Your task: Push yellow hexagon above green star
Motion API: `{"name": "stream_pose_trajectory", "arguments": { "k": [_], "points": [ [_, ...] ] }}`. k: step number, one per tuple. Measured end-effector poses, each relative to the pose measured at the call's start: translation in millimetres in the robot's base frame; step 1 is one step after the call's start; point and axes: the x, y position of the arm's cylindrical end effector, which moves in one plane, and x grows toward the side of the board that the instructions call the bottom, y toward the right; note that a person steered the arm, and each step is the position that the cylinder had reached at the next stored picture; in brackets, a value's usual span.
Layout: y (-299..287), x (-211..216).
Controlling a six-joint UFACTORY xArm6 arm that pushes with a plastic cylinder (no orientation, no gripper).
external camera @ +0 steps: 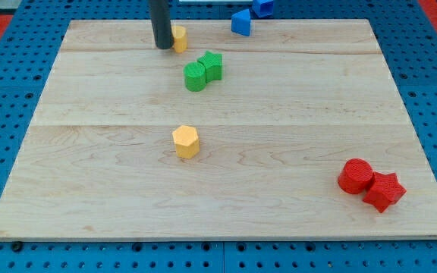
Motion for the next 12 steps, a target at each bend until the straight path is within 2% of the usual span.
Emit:
{"name": "stream_pose_trajectory", "arguments": {
  "k": [2, 3, 4, 6, 7, 8, 9, 10, 12],
  "points": [
    [55, -46],
    [48, -52],
    [12, -3],
    [-23, 137],
    [-16, 216],
    [29, 275],
    [91, 271],
    [35, 254],
    [32, 185]
  ]
}}
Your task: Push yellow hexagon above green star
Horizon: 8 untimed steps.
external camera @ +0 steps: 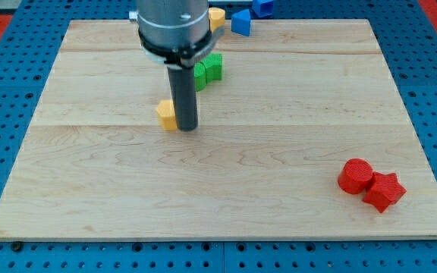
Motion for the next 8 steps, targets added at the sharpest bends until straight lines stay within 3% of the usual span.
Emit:
{"name": "stream_pose_trajectory", "arguments": {
  "k": [2, 3, 4, 5, 6, 7, 8],
  "points": [
    [-20, 8],
    [-19, -50],
    [-21, -50],
    [-53, -8],
    [-88, -38],
    [-41, -73],
    [-5, -77]
  ]
}}
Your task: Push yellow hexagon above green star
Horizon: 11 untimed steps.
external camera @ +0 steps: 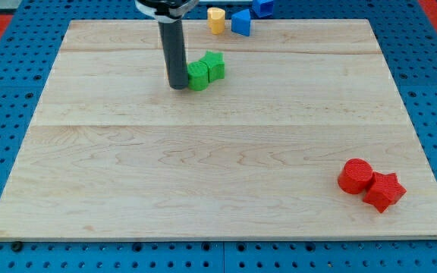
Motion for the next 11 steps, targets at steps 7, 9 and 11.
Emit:
{"name": "stream_pose_trajectory", "arguments": {
  "k": [7, 9, 11],
  "points": [
    [18, -68],
    [59, -55],
    [50, -96]
  ]
}}
